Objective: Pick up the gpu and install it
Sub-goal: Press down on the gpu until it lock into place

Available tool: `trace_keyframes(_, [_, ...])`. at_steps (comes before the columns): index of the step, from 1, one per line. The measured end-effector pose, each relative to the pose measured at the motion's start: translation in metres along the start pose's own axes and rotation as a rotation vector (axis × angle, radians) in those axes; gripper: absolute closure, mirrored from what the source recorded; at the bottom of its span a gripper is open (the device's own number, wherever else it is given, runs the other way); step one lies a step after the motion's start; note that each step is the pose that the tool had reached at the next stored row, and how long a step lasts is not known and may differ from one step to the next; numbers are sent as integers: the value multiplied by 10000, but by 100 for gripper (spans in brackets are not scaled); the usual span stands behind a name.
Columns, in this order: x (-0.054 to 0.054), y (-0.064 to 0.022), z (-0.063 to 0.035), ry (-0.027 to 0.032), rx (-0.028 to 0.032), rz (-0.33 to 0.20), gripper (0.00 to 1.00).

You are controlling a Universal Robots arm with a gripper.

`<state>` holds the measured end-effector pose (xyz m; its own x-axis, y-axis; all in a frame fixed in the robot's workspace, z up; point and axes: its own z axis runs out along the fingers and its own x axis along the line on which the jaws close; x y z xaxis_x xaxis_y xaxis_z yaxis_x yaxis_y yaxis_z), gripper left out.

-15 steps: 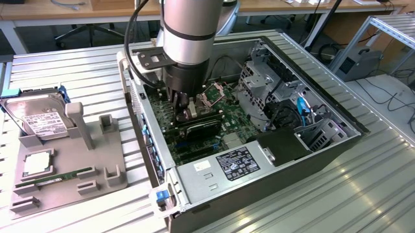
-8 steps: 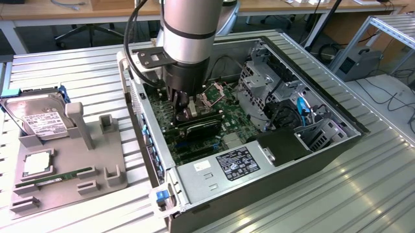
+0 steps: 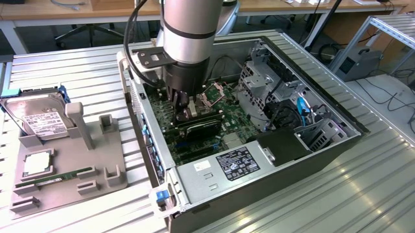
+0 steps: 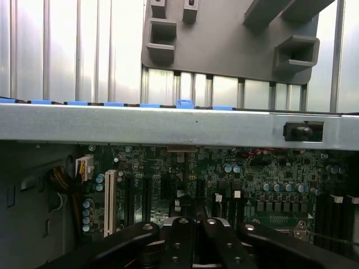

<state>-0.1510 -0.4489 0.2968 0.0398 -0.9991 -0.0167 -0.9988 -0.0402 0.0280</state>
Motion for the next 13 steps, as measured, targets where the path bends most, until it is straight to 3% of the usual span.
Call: trace_keyframes(13, [142, 17, 0, -3, 2, 0, 89])
